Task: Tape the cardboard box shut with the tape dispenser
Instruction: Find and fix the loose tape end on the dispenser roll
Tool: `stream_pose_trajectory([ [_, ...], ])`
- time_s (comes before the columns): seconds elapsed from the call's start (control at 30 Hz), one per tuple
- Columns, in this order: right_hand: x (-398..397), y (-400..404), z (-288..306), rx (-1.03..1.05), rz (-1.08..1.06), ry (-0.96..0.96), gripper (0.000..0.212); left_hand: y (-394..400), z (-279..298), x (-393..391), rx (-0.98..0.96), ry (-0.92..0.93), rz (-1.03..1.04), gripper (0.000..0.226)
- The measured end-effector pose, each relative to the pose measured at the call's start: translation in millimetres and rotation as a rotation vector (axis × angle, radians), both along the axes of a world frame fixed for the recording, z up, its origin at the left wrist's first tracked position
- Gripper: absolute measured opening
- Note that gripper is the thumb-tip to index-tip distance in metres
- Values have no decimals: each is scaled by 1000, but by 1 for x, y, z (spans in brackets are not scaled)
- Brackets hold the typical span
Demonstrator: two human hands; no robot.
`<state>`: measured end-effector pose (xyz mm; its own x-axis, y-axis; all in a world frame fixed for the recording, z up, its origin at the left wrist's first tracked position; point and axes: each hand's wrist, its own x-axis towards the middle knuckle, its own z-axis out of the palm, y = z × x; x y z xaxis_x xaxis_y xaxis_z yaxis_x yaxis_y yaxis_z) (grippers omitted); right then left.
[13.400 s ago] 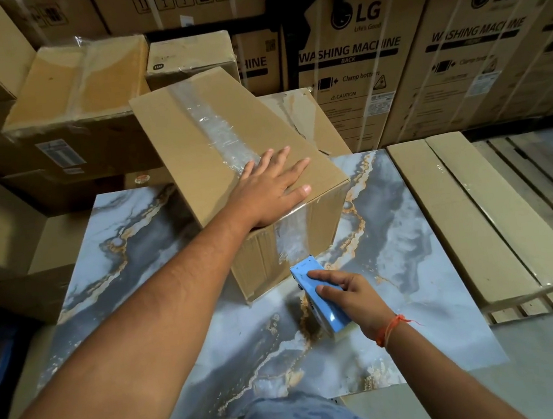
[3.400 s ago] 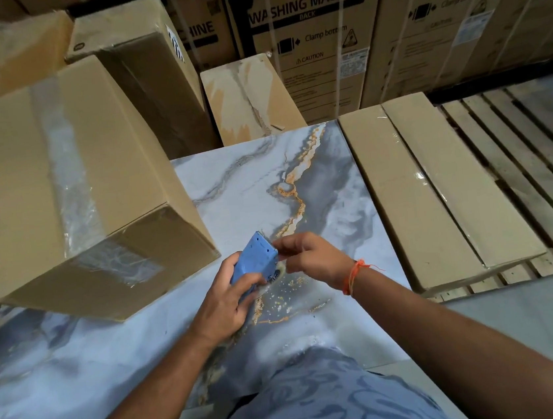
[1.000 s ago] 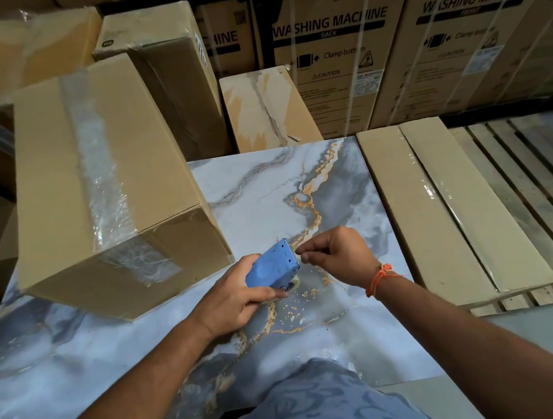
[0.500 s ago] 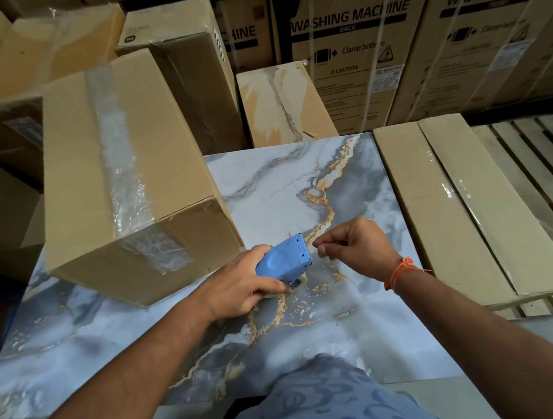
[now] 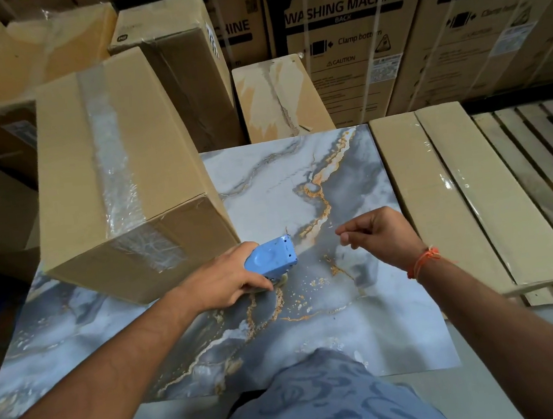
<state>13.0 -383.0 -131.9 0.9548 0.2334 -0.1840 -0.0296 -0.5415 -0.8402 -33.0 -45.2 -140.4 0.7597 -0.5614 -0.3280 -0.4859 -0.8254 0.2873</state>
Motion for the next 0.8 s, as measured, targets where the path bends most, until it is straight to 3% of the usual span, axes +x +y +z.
stream_pose_trajectory([
  [0.8,-11,-29,-19,94,-41,90,12,-23,17,-3,133,25,-74,34],
])
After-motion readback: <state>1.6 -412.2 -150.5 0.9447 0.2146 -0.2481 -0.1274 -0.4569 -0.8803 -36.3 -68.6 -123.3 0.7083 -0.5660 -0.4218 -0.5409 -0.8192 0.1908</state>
